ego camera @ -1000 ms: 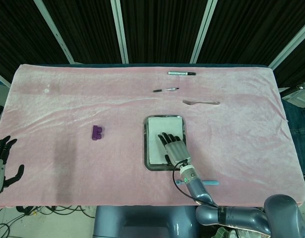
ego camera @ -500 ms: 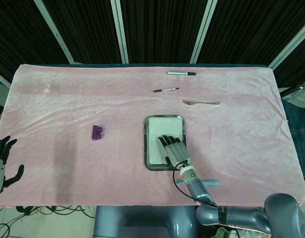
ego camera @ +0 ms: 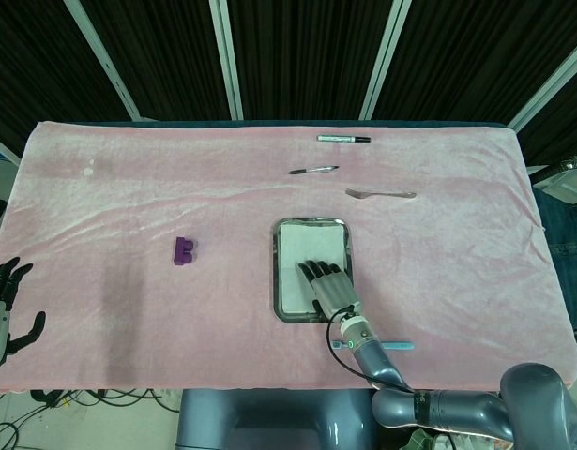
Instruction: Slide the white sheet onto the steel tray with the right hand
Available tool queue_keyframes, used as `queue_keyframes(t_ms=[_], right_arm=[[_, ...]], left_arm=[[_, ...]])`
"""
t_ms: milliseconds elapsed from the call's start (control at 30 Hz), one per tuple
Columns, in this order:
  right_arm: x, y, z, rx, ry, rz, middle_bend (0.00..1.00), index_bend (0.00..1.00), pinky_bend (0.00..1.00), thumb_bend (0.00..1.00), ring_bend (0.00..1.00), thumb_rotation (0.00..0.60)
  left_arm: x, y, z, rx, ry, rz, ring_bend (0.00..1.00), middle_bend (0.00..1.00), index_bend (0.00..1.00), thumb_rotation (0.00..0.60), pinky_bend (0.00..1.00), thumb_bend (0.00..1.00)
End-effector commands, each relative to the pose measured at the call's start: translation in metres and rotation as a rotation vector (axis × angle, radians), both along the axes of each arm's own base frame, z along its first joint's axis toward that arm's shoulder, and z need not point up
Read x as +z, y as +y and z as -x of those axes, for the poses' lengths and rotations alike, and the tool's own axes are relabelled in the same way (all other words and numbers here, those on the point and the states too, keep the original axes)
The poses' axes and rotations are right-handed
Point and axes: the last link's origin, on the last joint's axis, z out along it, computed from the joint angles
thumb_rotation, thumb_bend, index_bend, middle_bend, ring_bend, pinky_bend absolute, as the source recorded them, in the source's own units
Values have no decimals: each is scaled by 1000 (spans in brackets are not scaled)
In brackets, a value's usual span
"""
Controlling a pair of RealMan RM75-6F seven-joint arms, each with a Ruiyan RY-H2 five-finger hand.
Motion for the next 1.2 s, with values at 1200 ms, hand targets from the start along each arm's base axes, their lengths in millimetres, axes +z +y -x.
queue_keyframes(t_ms=[1200], right_arm=[[41, -7, -12, 62, -86, 141, 81, 110, 180, 406, 108, 600]], left_arm=[[0, 0, 1, 1, 1, -2, 0, 22, 130, 600, 27, 407]])
